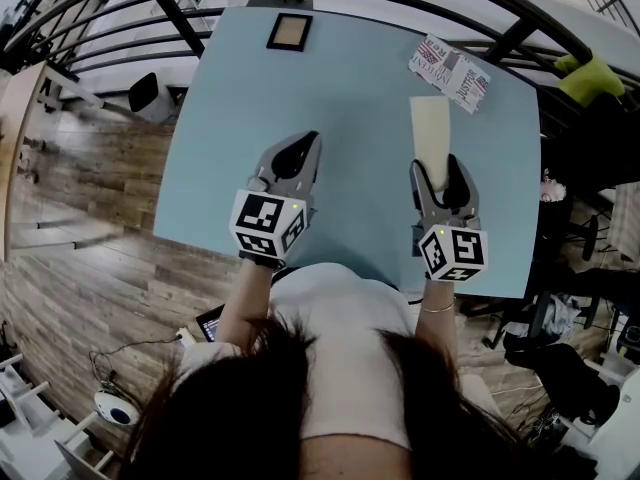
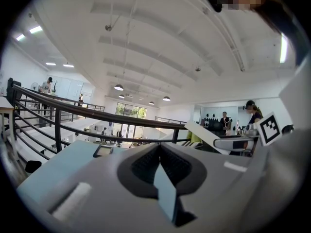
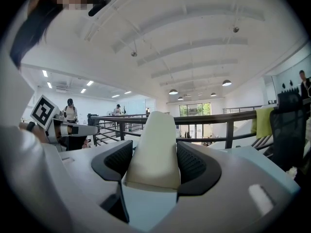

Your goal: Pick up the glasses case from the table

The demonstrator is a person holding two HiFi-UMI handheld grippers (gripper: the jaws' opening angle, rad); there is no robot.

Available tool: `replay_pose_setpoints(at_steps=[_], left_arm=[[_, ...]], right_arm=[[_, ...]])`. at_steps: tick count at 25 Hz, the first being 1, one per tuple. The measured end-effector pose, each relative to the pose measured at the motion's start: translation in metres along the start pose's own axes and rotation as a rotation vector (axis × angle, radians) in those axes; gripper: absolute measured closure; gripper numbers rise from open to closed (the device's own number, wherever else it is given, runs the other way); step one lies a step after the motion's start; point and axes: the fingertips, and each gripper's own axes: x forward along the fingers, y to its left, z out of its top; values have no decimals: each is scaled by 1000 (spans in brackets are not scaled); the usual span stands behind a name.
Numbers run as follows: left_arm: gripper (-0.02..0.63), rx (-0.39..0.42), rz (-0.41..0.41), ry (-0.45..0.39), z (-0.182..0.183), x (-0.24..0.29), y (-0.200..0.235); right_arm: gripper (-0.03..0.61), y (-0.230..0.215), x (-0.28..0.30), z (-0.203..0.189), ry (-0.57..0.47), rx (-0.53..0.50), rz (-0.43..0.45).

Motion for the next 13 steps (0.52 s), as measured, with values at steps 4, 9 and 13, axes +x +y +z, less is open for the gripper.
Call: replay_pose_setpoints(at_steps=[4, 9, 13], left_arm=[[555, -4, -3, 6, -3, 1, 0], [555, -12, -7, 11, -6, 2, 1], [555, -15, -7, 9, -5, 2, 4]], right_arm=[[290, -1, 1, -3, 9, 0, -2], [290, 0, 5, -7, 23, -4, 4], [290, 2, 8, -8, 31, -6, 7]])
